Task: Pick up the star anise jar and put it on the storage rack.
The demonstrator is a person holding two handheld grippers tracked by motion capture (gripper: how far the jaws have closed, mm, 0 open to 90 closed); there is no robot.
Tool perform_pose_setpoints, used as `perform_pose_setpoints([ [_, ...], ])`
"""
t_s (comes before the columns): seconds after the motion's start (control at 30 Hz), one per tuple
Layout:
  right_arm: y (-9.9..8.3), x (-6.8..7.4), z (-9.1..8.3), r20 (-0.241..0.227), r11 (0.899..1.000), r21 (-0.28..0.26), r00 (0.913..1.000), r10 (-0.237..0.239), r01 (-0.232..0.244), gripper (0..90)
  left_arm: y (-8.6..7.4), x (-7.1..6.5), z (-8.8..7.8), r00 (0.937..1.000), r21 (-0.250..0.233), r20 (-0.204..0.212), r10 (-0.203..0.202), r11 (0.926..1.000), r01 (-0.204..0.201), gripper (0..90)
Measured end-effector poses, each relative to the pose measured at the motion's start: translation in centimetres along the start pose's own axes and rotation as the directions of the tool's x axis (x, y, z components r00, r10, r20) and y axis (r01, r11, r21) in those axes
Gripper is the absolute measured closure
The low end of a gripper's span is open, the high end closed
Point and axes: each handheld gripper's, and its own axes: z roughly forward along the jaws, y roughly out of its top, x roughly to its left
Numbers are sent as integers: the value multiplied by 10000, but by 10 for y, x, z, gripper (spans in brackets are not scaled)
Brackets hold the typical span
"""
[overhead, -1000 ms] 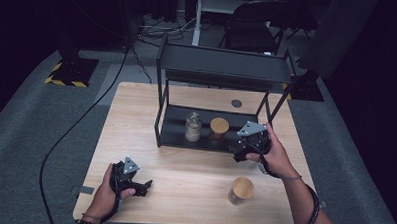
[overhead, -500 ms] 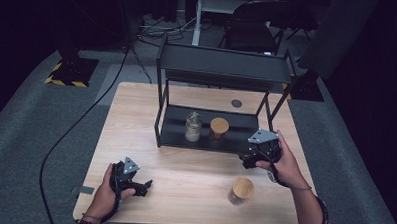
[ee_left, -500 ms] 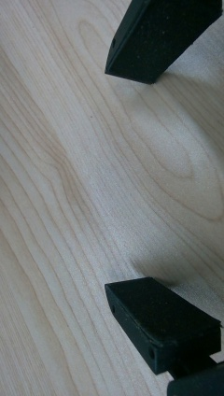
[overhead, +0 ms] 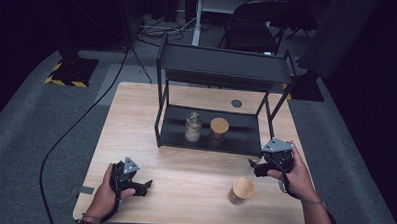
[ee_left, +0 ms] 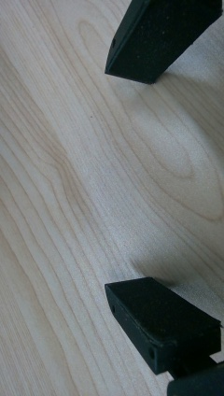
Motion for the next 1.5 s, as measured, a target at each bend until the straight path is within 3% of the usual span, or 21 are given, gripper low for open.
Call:
perform_pose_setpoints([
  [0.43, -35, 3, -2, -127, 9979, 369, 9985, 535, -530, 35, 0, 0, 0, 10000, -3, 0, -4, 10000, 4, 0],
  [0.8, -63, 7, 10, -330, 9951, 780, 9974, 639, -612, 35, 0, 0, 0, 10000, -2, 0, -4, 10000, 4, 0],
  [1.3, -95, 10, 21, -182, 9944, 946, 9986, 488, -468, 35, 0, 0, 0, 10000, -3, -1, -1, 10000, 1, 0],
  [1.5, -108, 8, 23, -165, 9929, 922, 9969, 771, -753, 32, 0, 0, 0, 10000, -1, 1, 0, 10000, 0, 0],
])
